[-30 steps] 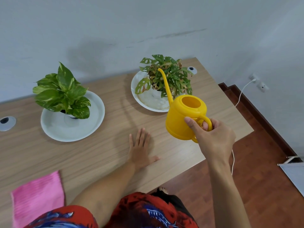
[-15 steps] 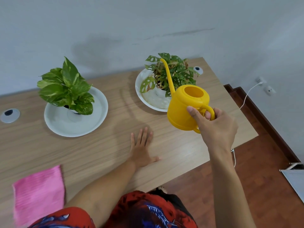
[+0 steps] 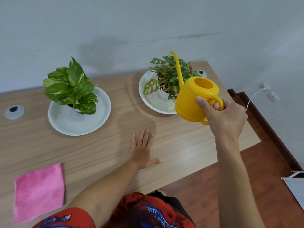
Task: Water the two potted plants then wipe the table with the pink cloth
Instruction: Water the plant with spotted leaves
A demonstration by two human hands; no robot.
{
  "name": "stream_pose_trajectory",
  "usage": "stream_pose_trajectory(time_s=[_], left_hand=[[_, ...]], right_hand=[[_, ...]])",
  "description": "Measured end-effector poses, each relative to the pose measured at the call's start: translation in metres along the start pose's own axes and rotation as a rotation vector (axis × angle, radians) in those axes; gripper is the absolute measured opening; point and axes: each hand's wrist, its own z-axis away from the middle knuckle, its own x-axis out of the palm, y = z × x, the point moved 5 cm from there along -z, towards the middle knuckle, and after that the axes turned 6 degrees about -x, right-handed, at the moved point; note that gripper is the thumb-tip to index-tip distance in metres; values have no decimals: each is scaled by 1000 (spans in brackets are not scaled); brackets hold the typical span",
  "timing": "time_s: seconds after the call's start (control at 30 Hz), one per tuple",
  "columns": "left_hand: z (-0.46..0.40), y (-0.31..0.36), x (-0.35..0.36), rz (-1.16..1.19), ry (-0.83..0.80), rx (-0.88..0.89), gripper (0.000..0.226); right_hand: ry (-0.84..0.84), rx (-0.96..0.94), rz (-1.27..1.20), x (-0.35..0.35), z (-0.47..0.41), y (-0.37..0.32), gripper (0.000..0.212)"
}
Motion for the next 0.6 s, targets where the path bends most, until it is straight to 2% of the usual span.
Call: stream_pose_trajectory(time_s=[0.13,0.47,0.6], left_hand=[[-1,0,1,-14,-15,-2,128],[-1,2,0,-3,-37,-23,126],[-2,1,1,-18,-58,-30,126]], right_hand=[[23,7,0,-4,-7,1,58],[77,63,2,-18,-14,18,75],[92,93,9,-24,-11,27,70]])
